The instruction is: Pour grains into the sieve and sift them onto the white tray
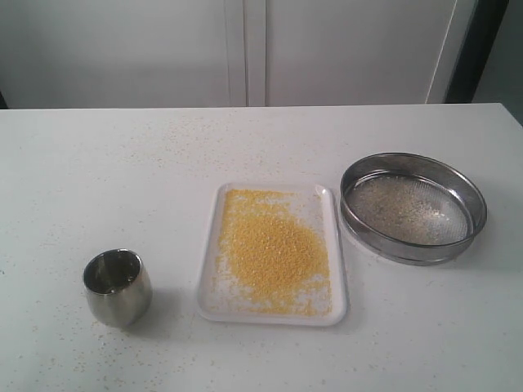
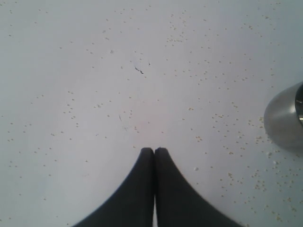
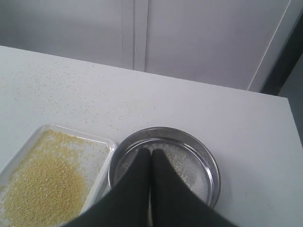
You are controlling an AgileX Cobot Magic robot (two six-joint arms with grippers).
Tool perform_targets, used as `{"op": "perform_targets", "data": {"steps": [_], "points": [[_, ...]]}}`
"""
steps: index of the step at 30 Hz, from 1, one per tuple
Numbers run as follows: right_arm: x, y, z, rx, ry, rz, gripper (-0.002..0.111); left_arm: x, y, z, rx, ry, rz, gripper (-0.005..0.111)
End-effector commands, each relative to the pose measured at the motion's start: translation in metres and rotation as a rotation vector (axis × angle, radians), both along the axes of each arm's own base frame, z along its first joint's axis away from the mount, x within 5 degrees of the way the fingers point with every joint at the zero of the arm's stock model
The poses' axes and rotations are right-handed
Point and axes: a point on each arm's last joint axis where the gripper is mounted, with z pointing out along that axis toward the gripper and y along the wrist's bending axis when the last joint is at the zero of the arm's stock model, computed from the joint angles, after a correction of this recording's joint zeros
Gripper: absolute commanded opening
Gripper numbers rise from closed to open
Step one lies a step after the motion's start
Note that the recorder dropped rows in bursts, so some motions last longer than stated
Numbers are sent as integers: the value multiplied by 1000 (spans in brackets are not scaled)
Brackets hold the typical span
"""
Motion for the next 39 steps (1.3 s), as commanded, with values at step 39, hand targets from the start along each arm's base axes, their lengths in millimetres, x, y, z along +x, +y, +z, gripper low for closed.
{"op": "perform_targets", "data": {"steps": [39], "points": [[-105, -15, -41, 31, -268, -1, 0, -2, 0, 2, -4, -2, 5, 0]]}}
